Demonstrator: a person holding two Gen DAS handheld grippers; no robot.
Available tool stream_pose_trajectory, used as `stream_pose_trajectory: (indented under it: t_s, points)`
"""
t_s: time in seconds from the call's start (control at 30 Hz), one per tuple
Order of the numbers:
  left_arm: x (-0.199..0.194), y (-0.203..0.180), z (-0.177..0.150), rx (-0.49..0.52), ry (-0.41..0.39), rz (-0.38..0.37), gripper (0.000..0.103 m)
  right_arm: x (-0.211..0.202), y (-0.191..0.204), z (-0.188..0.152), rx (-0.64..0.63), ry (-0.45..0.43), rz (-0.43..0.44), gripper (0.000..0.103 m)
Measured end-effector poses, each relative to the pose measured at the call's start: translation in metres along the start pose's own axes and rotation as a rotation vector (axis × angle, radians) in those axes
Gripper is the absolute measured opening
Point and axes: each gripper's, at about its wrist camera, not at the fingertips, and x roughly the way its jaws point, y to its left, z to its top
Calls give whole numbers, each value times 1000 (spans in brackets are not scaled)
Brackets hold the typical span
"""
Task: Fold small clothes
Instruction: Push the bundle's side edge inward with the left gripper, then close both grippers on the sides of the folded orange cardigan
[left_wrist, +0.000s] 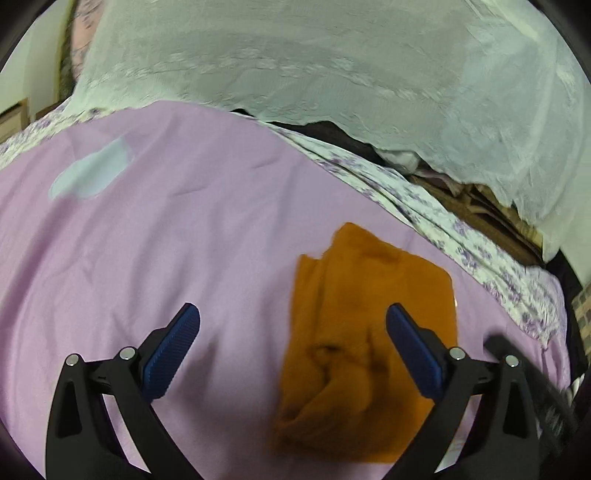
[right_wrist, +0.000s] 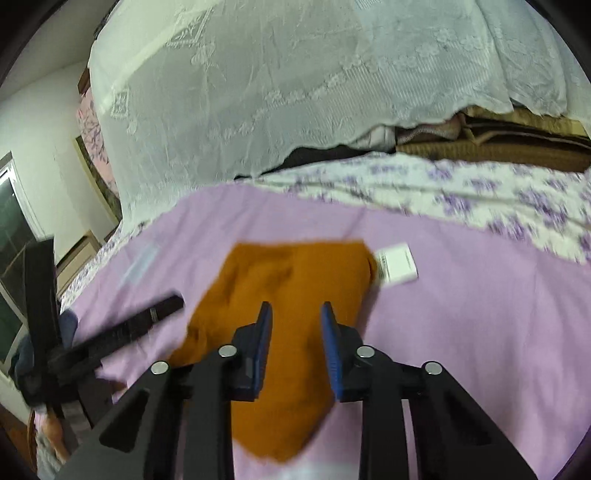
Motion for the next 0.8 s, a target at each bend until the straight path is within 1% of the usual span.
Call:
stream_pose_trajectory:
  t_s: [0.07,0.13,0.17,0.2,0.27,0.37,0.43,0.5,0.63,0.73,0.8]
  points:
    - [14,-15,-1,54,16,16,98,21,-2,13,10,7,-13,27]
    - [32,-25,-5,110,45,56,98,39,-7,18,33,20,-22,27]
    - [44,-27,-8,130,73,78,99,49,-10,18,45,34,-24,27]
    - [51,-26,-11,134,94,87,99,64,-16,14,58,71,-28,27]
    - [61,-20,-12,94,131,62,99,88,-26,3,83,123,-28,27]
    - [63,-16,-12,70,149,31,99,86,-35,3,115,122,17,28]
    - [60,-13,-11,63,147,9,99,74,-41,5,158,96,41,34]
    - [55,-8,-8,44,158,-35,98,65,-44,3,182,88,58,38]
    - [49,9,-1,-27,234,-186,98,41,-47,6,194,42,73,56]
    - [50,21,0,-70,281,-270,98,29,-48,1,198,42,90,61]
    - [52,27,-3,-102,313,-318,98,26,-54,-7,215,60,102,61]
